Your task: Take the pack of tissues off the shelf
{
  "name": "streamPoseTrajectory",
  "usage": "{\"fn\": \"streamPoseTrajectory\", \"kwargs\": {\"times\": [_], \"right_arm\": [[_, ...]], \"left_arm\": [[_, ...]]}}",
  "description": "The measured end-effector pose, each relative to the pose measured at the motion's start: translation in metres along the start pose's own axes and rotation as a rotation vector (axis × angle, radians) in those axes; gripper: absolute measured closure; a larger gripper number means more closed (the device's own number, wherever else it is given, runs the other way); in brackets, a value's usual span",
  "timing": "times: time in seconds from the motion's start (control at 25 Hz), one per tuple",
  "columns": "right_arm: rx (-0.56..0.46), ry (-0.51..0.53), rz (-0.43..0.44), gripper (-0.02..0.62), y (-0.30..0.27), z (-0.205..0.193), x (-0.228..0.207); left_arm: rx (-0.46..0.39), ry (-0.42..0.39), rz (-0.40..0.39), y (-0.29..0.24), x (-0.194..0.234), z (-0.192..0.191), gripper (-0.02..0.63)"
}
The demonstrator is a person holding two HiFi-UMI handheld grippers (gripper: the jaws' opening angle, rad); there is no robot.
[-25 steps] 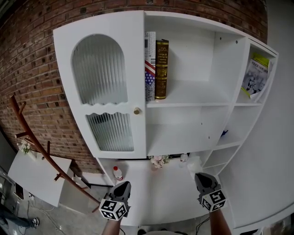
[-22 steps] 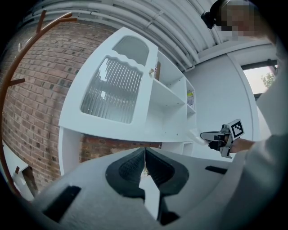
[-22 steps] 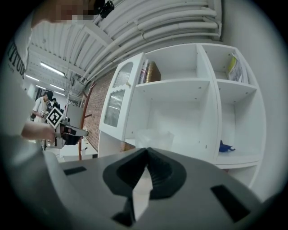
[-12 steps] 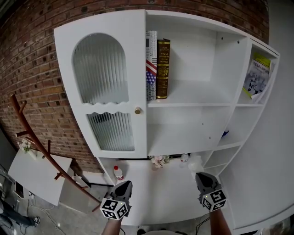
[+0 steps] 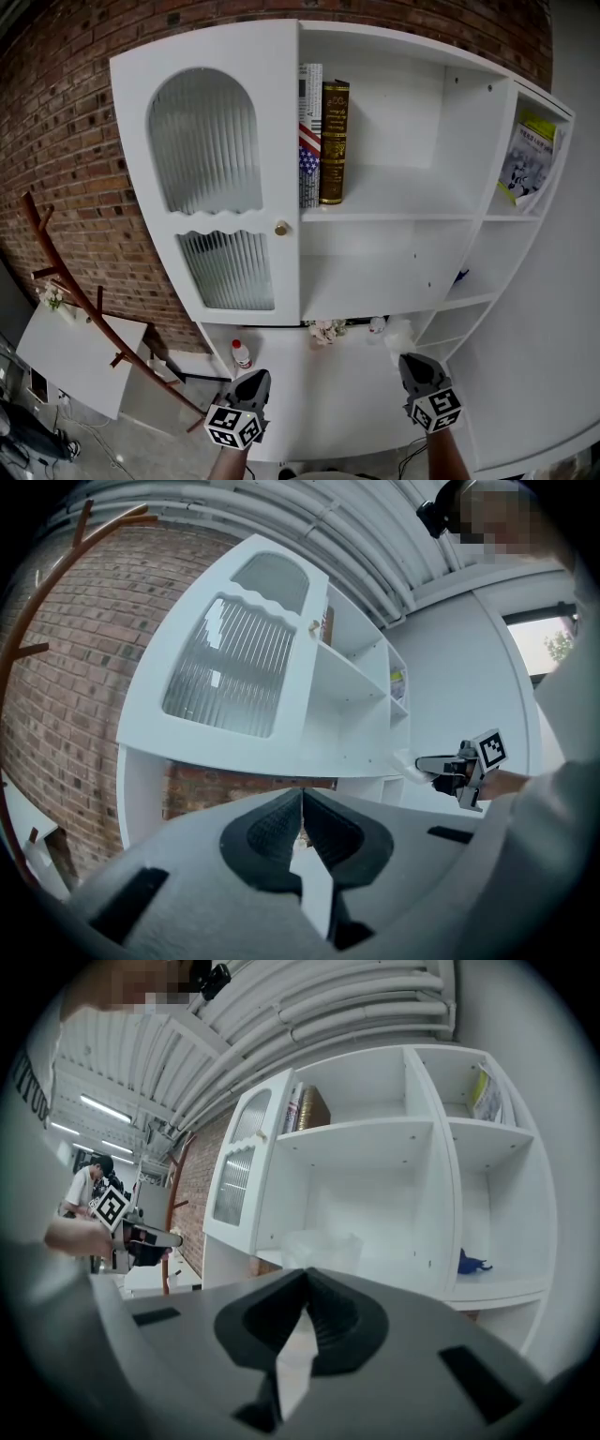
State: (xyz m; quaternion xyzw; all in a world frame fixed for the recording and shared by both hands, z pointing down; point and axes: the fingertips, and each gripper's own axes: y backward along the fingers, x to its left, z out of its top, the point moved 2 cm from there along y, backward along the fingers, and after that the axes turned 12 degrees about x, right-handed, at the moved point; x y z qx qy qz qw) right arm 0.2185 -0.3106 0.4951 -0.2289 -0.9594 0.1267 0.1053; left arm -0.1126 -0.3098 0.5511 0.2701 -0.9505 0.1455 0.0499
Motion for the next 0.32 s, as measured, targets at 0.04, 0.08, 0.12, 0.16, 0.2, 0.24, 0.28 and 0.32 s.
{"fn": "streamPoseTrajectory", "kwargs": {"times": [0.04, 0.08, 0.12, 0.16, 0.2, 0.24, 0.28, 0.32], "right_arm": [[0.000, -0.001, 0.002, 0.568, -0.0002, -0.0002, 0.0001], [-0.001, 0.000, 0.003, 0.568, -0.0004, -0.0001, 0.0003], [-0.001, 0.002, 0.005, 0.568, -0.0005, 0.0003, 0.0004], [-0.002, 0.004, 0.005, 0.568, -0.0005, 0.0007, 0.0004], [-0.002, 0.005, 0.005, 0.568, -0.0004, 0.0010, 0.0001], [-0.002, 0.005, 0.005, 0.568, -0.0001, 0.0011, -0.0005], [-0.002, 0.004, 0.003, 0.568, 0.0002, 0.0012, -0.0012], [-0.002, 0.004, 0.002, 0.568, 0.0006, 0.0013, -0.0019]], "left_arm": [[-0.001, 0.000, 0.000, -0.0001, 0.0000, 0.0004, 0.580], [-0.001, 0.000, 0.001, -0.0002, 0.0000, 0.0008, 0.580], [-0.001, 0.000, 0.001, -0.0002, 0.0001, 0.0010, 0.580], [-0.001, 0.001, 0.002, -0.0002, 0.0002, 0.0011, 0.580], [-0.002, 0.002, 0.003, -0.0003, 0.0003, 0.0013, 0.580], [-0.003, 0.003, 0.004, -0.0003, 0.0001, 0.0014, 0.580], [-0.003, 0.004, 0.005, -0.0004, -0.0001, 0.0016, 0.580], [-0.004, 0.005, 0.005, -0.0006, -0.0005, 0.0019, 0.580]]}}
